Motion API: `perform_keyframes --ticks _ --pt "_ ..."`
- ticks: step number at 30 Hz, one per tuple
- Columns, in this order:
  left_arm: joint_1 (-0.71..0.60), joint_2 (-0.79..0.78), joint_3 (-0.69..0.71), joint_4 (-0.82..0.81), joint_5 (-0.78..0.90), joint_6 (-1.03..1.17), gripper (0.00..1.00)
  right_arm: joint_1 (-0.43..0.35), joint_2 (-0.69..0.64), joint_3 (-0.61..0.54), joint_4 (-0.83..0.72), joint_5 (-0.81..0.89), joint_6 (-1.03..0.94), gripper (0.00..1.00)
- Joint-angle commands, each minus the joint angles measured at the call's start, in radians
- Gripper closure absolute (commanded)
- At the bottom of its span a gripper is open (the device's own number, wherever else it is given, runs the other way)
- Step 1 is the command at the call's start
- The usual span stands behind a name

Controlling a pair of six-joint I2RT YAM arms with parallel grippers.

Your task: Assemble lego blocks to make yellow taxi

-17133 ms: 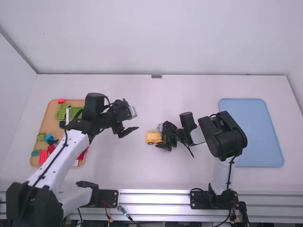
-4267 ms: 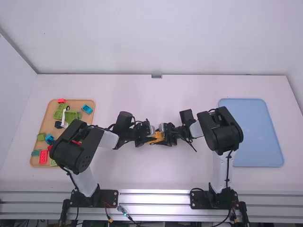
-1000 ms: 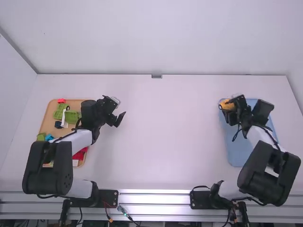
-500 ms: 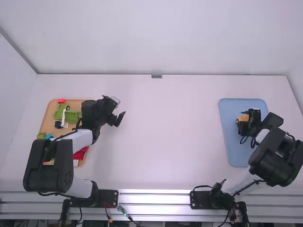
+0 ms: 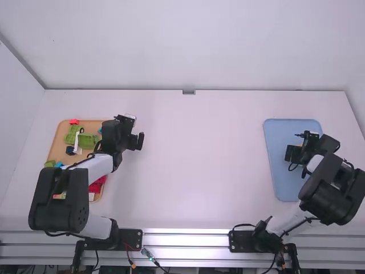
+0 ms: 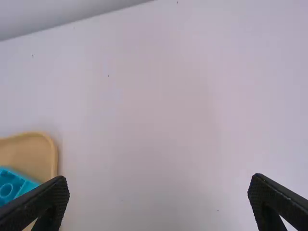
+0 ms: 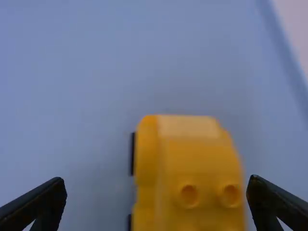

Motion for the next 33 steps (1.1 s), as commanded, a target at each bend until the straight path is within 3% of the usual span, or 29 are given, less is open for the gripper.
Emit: perform_keyframes --ticks 1,8,11,23,33 --pt "-0.069 -0.029 0.078 -0.046 -0.137 -0.028 0.01 0.048 -0.081 0.004 -0.023 0.000 0.057 0.01" --pt "-0.210 -0.090 0.200 -0.203 -0.190 0.145 0.01 0.178 -0.266 0.004 -0.126 0.031 0.042 0.01" --pt "-0.259 -0.132 0.249 -0.243 -0.190 0.159 0.01 0.281 -0.410 0.004 -0.188 0.122 0.079 0.01" --pt "-0.261 -0.365 0.268 -0.255 -0.186 0.123 0.01 0.618 -0.816 0.004 -0.225 0.243 0.063 0.01" --pt "-0.141 -0.488 0.148 -0.367 -0.067 0.004 0.13 0.606 -0.948 -0.117 -0.160 0.156 0.184 0.13"
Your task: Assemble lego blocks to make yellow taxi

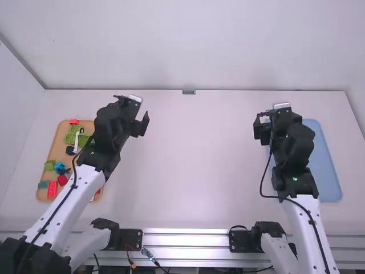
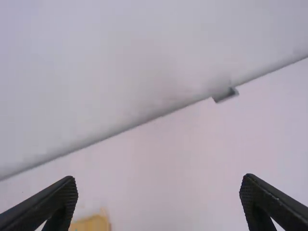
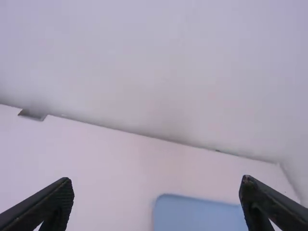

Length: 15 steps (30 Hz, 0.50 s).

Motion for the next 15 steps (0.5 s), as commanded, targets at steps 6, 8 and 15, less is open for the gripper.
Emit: perform_keyframes --ticks 6,8,15 --pt "0.118 -0.130 -0.120 -0.007 0.073 -0.141 0.23 0.001 -0.126 -0.125 0.003 -0.017 0.149 0.23" --pt "0.160 -0.172 -0.162 -0.007 0.073 -0.183 0.27 0.001 -0.169 -0.169 0.003 -0.017 0.193 0.27" --pt "0.162 -0.306 -0.297 -0.007 0.073 -0.256 0.40 0.001 -0.309 -0.308 0.003 -0.017 0.277 0.41"
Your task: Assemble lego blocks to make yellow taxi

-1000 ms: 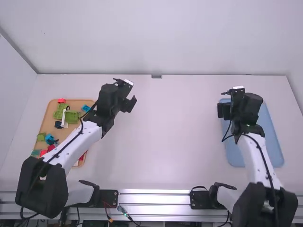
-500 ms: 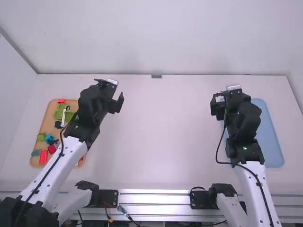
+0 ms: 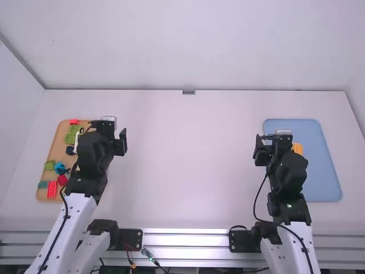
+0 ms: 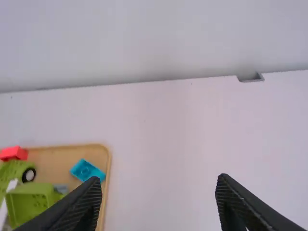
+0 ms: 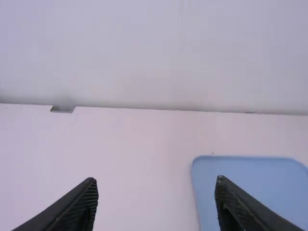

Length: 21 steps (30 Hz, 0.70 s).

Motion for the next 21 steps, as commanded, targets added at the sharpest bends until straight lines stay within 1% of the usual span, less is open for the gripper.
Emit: perform_keyframes --ticks 1,6,13,19,21 --pt "0.000 -0.061 -0.053 0.003 0.014 -0.041 0.43 0.001 -0.055 -0.058 0.003 -0.001 0.049 0.44" --pt "0.000 -0.188 -0.181 0.003 0.014 -0.041 0.55 0.001 -0.183 -0.186 0.003 -0.001 0.049 0.57" --pt "0.000 -0.343 -0.336 0.003 0.014 -0.041 0.71 0.001 -0.327 -0.331 0.003 -0.001 0.049 0.71" --pt "0.000 -0.464 -0.456 0.003 0.014 -0.041 0.83 0.001 -0.433 -0.436 0.003 -0.001 0.049 0.82" --pt "0.000 -0.498 -0.490 0.003 0.014 -0.041 0.86 0.001 -0.462 -0.436 0.003 -0.001 0.049 0.85"
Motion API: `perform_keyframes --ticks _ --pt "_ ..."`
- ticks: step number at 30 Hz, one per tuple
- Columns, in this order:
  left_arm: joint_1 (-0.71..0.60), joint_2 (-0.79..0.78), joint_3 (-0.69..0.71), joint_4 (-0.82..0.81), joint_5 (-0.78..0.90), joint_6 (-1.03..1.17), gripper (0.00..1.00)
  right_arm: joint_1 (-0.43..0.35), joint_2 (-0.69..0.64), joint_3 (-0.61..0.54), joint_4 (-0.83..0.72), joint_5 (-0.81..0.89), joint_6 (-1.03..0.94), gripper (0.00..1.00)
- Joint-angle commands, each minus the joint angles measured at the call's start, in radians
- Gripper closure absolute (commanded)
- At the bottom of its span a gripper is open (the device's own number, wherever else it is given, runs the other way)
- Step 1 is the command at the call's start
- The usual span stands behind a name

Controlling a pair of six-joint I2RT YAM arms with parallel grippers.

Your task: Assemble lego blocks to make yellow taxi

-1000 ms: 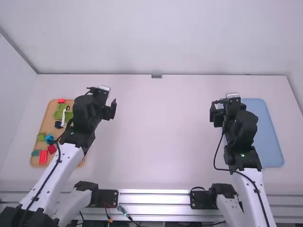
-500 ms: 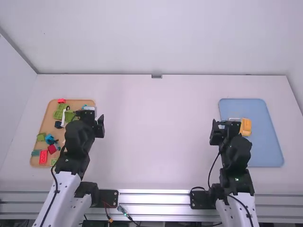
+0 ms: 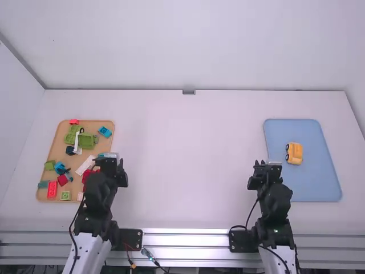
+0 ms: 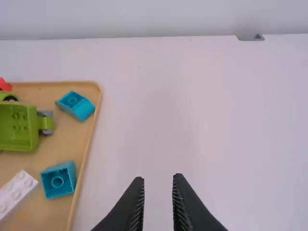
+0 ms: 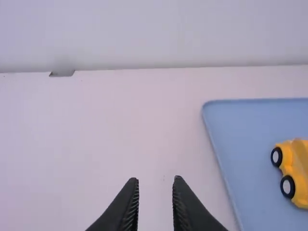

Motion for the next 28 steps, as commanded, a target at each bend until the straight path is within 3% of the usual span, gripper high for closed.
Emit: perform_keyframes --ticks 1,8,14,28 --pt "0.000 -0.044 -0.042 0.003 0.010 -0.006 0.88 0.001 -0.044 -0.011 -0.004 0.000 0.004 0.86" --pt "0.000 -0.157 -0.080 0.003 0.010 -0.006 1.00 0.001 -0.135 -0.011 -0.004 0.000 0.004 0.95" --pt "0.000 -0.232 -0.080 0.003 0.010 -0.006 1.00 0.001 -0.161 -0.011 -0.004 0.000 0.004 1.00" --pt "0.000 -0.356 -0.080 0.003 0.010 -0.006 1.00 0.001 -0.161 -0.011 -0.004 0.000 0.004 1.00"
